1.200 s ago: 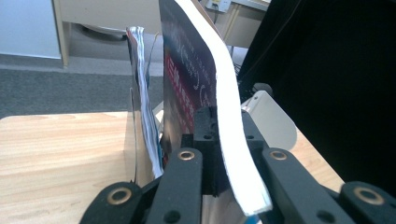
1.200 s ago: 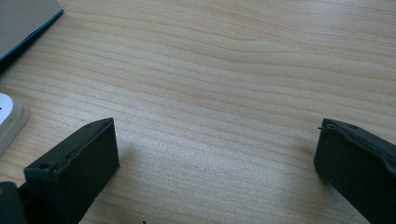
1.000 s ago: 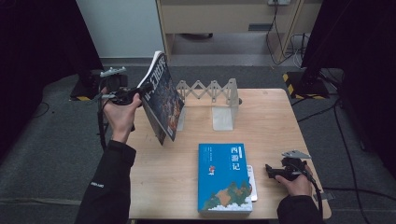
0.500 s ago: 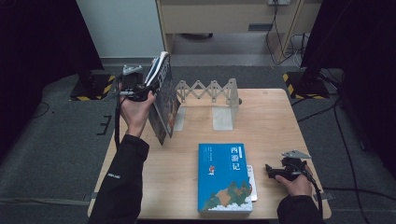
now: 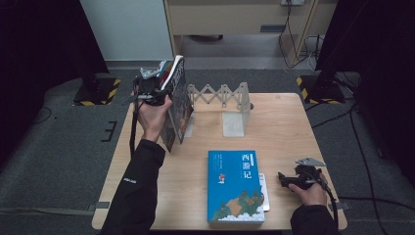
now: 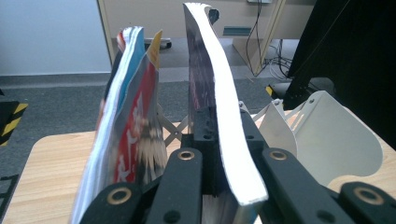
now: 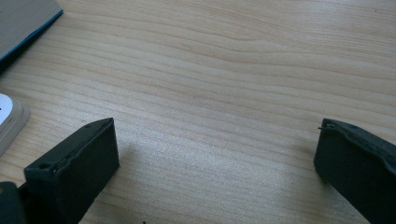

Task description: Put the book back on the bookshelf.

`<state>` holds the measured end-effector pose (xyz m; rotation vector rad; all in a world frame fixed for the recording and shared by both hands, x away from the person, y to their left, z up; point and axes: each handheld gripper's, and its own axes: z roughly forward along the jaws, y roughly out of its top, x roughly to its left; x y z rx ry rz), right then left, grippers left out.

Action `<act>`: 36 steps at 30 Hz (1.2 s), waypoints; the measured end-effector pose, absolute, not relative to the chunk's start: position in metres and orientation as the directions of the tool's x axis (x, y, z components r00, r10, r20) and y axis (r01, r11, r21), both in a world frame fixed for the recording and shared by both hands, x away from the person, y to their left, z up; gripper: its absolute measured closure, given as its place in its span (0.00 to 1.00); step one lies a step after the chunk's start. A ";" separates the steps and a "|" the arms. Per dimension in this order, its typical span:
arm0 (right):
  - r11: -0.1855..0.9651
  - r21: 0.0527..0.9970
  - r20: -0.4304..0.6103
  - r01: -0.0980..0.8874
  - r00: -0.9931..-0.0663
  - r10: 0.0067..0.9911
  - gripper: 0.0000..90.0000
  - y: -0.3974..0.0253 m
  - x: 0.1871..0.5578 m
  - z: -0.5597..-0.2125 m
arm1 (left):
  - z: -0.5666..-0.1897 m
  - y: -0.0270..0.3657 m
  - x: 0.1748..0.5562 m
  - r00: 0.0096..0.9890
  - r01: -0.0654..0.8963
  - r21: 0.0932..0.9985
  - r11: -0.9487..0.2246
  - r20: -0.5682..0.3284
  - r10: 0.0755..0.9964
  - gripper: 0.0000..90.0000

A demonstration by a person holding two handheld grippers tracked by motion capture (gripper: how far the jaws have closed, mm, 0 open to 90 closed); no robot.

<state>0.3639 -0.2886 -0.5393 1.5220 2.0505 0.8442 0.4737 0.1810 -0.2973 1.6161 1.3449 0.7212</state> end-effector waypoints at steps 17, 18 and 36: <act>0.204 0.705 0.001 0.680 -0.288 0.958 0.00 -0.288 0.364 -0.540 | -0.314 0.177 0.478 0.205 0.448 0.893 -0.038 -0.061 0.977 0.91; 0.203 0.705 0.001 0.680 -0.288 0.958 0.00 -0.288 0.364 -0.540 | -0.315 0.177 0.478 0.204 0.444 0.895 -0.040 -0.057 0.977 0.91; 0.196 0.703 0.006 0.684 -0.282 0.959 0.00 -0.288 0.364 -0.540 | -0.330 0.177 0.481 0.183 0.441 0.897 -0.034 -0.053 0.982 0.91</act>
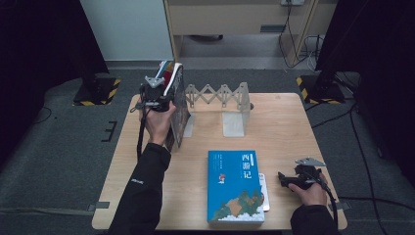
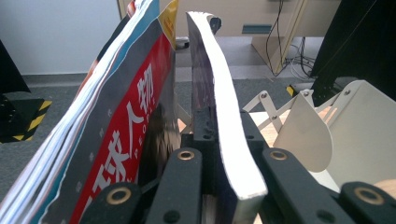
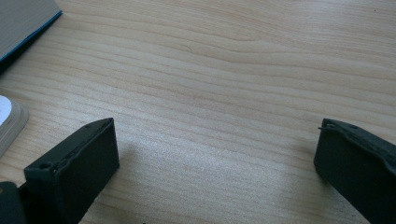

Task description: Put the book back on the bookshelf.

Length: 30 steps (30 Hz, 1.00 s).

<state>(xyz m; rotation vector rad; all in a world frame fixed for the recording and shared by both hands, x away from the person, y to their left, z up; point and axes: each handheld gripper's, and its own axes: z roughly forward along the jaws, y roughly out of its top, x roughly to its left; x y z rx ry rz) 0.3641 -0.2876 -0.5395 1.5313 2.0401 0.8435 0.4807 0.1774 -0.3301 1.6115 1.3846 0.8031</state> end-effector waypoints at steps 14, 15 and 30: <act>0.196 0.703 0.006 0.683 -0.282 0.960 0.00 -0.288 0.364 -0.540 | -0.337 0.182 0.468 0.205 0.478 0.875 -0.080 -0.022 0.979 0.90; 0.196 0.703 0.006 0.684 -0.281 0.960 0.00 -0.288 0.364 -0.540 | -0.337 0.183 0.468 0.206 0.485 0.871 -0.076 -0.029 0.978 0.89; 0.195 0.703 0.005 0.684 -0.280 0.960 0.00 -0.287 0.364 -0.540 | -0.335 0.177 0.484 0.200 0.508 0.860 -0.048 -0.064 0.978 0.73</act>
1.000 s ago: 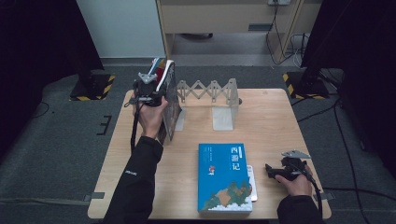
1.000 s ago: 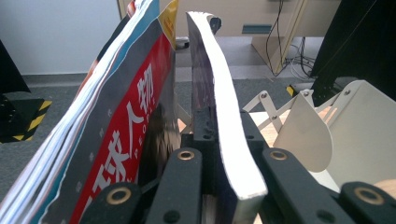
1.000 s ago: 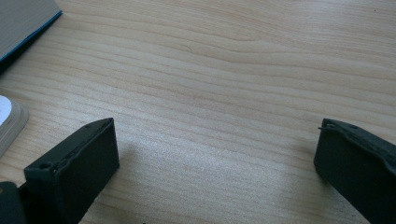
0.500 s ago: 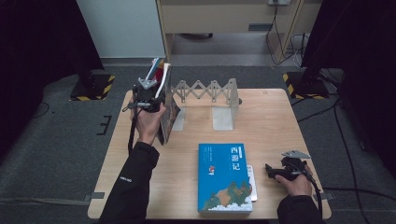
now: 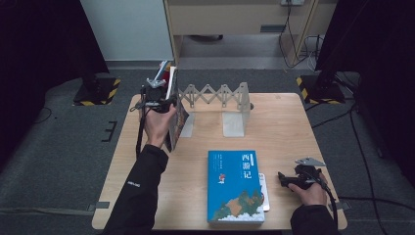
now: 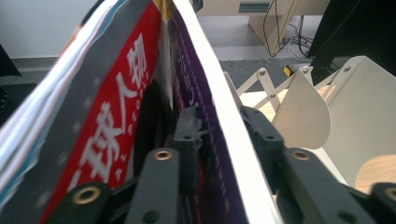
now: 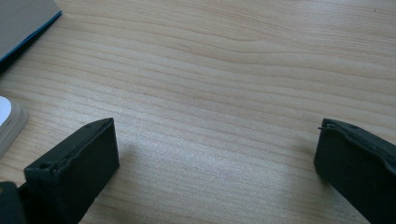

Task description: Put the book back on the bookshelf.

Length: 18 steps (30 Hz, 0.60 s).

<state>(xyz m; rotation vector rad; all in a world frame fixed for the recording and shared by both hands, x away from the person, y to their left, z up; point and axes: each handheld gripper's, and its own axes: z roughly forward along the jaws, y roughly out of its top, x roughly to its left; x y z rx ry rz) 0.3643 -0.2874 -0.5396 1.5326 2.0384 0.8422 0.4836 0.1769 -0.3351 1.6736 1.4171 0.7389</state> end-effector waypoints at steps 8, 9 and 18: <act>0.195 0.703 0.005 0.684 -0.280 0.960 0.00 -0.287 0.364 -0.540 | -0.336 0.174 0.494 0.143 0.511 0.857 -0.067 -0.007 0.990 0.90; 0.195 0.703 0.006 0.684 -0.280 0.960 0.00 -0.287 0.364 -0.540 | -0.336 0.175 0.494 0.143 0.505 0.861 -0.063 -0.012 0.990 0.91; 0.195 0.703 0.006 0.684 -0.280 0.960 0.00 -0.287 0.364 -0.540 | -0.342 0.175 0.499 0.111 0.438 0.899 -0.028 -0.023 0.994 0.91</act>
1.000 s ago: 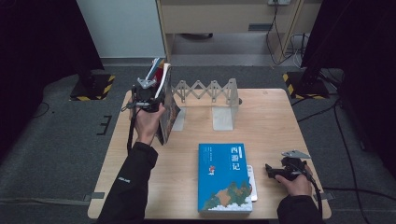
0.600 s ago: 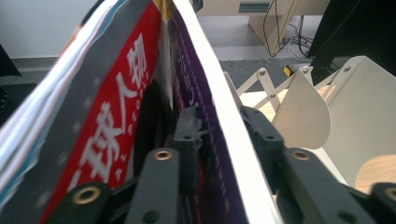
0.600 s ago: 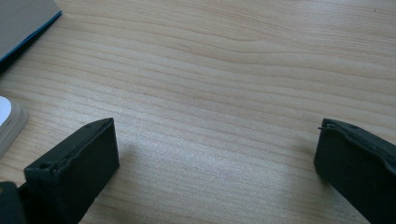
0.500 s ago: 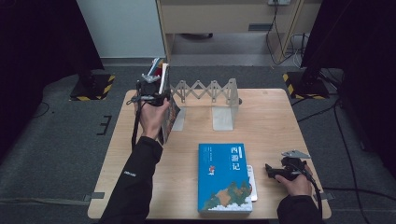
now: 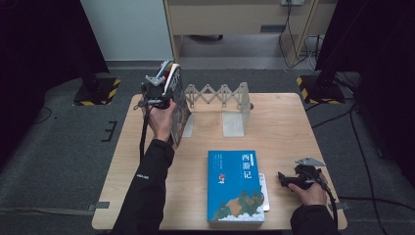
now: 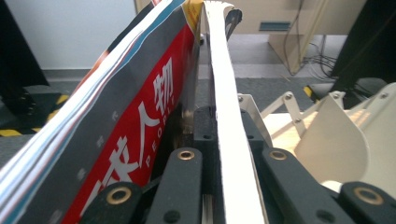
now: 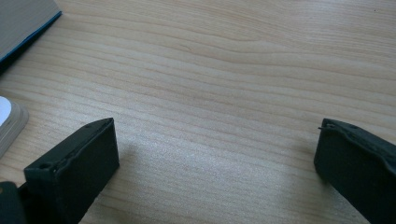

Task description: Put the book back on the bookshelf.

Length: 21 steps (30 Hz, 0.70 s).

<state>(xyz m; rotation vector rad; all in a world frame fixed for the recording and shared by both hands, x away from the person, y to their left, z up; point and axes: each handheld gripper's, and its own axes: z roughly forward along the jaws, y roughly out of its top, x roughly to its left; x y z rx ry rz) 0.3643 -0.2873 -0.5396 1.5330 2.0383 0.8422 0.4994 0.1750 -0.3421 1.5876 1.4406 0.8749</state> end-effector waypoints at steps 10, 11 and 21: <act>0.196 0.703 0.006 0.684 -0.281 0.960 0.00 -0.287 0.365 -0.539 | -0.347 0.169 0.502 0.073 0.424 0.902 -0.080 0.054 0.996 0.91; 0.195 0.702 0.008 0.685 -0.281 0.960 0.00 -0.287 0.365 -0.539 | -0.347 0.169 0.502 0.075 0.423 0.903 -0.080 0.053 0.996 0.91; 0.198 0.702 0.006 0.684 -0.284 0.959 0.00 -0.287 0.365 -0.539 | -0.341 0.172 0.486 0.116 0.390 0.920 -0.051 0.006 0.993 0.75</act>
